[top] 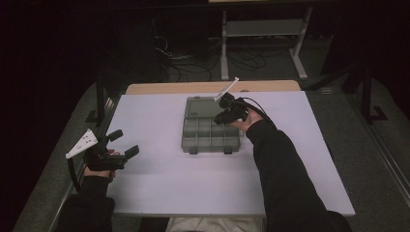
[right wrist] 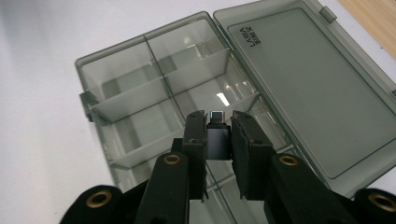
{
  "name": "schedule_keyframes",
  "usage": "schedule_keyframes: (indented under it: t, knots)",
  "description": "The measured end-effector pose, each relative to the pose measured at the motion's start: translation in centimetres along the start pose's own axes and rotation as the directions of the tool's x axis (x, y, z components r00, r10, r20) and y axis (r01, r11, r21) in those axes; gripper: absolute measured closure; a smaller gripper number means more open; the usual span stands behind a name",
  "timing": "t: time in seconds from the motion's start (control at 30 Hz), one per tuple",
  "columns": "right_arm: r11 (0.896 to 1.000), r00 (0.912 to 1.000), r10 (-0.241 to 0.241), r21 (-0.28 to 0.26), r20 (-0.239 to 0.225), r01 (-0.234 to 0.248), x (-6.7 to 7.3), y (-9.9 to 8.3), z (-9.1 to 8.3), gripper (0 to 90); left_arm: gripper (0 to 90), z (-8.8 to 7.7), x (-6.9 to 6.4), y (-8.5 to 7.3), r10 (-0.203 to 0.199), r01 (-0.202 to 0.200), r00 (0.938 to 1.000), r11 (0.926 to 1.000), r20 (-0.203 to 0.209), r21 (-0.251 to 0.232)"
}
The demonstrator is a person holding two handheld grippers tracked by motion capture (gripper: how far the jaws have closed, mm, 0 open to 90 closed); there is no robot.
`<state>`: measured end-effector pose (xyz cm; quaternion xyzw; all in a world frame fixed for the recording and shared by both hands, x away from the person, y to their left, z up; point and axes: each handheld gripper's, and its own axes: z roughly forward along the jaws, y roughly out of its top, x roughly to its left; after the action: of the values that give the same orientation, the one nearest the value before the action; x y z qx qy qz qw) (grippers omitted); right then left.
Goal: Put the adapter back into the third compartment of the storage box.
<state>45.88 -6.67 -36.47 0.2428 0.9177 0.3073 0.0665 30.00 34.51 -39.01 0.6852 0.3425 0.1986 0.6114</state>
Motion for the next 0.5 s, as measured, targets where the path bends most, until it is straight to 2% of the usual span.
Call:
schedule_keyframes:
  t: [0.13,0.5]
  knots:
    - [1.000,1.0000,0.006,0.022,0.006,-0.006,-0.4,0.0,1.2,74.8,0.0,0.0,0.0,0.0,-0.001,0.001,1.0000,1.0000,0.000,0.000]
    - [0.999,0.9995,0.030,0.037,0.004,-0.030,-1.1,-0.2,3.2,74.8,0.0,0.0,0.0,0.0,-0.001,0.001,1.0000,1.0000,0.001,-0.001]
